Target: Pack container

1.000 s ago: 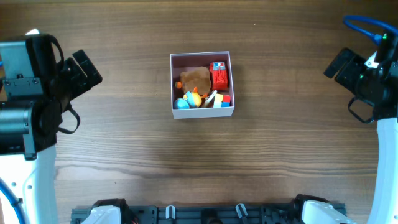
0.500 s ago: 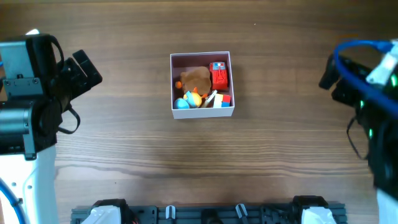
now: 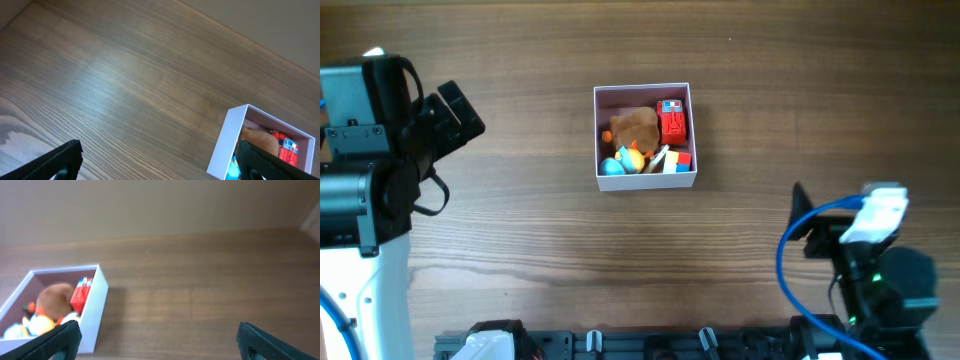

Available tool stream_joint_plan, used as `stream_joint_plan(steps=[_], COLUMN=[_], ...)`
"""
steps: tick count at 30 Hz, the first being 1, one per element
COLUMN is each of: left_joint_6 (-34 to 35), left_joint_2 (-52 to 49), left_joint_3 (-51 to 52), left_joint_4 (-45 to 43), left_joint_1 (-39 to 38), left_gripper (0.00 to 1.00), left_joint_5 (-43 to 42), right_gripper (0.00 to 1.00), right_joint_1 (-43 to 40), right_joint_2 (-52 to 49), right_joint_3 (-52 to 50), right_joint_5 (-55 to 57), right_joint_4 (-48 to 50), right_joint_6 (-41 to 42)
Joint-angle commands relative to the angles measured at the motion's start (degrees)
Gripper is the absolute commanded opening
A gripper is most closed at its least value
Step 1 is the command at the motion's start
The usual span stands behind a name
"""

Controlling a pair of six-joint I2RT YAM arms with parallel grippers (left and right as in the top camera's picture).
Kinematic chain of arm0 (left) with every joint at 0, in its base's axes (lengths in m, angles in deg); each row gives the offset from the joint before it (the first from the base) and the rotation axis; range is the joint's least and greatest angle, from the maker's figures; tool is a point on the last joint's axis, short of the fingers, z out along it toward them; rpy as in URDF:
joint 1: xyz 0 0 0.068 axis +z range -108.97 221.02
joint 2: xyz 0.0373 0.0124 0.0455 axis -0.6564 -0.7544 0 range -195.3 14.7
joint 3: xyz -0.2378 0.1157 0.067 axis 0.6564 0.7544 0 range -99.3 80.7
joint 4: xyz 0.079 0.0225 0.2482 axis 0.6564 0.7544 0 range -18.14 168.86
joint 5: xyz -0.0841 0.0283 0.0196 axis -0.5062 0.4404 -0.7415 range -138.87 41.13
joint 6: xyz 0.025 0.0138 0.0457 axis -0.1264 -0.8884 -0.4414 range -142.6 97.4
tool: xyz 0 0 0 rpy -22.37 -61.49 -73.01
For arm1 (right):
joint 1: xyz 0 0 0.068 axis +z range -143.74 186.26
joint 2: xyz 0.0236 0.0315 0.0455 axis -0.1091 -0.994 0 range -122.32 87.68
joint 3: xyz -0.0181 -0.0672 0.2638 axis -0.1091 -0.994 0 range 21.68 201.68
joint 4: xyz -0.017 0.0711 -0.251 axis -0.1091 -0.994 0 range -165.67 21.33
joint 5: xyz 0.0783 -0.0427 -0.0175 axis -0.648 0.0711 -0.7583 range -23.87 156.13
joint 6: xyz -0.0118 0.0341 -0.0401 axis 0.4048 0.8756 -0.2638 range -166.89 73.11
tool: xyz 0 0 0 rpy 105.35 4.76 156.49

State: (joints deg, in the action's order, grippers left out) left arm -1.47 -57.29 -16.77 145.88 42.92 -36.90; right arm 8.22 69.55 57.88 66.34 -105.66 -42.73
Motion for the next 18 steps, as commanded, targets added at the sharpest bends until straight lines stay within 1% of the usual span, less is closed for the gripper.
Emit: stream_joint_plan(steps=[1,8,18], left_joint_6=[-0.5,-0.5,-0.5], left_joint_2=[0.0,0.0,0.0], left_joint_3=[-0.6,-0.6,-0.6], left_joint_4=[0.0,0.0,0.0], left_joint_1=[0.4,0.4,0.4], left_gripper=[1.0,1.0,1.0], left_joint_5=[-0.5,-0.5,-0.5], right_gripper=[1.0,1.0,1.0], right_joint_1=[0.3,0.3,0.3], right_joint_2=[7.5,12.9,17.1], right_joint_3=[-9.8,-18.9,-25.4], right_joint_5=[-4.8,-5.9,-7.6], right_joint_4=[1.6,2.5,3.3], right_joint_6=[-1.1,-1.1,-1.0])
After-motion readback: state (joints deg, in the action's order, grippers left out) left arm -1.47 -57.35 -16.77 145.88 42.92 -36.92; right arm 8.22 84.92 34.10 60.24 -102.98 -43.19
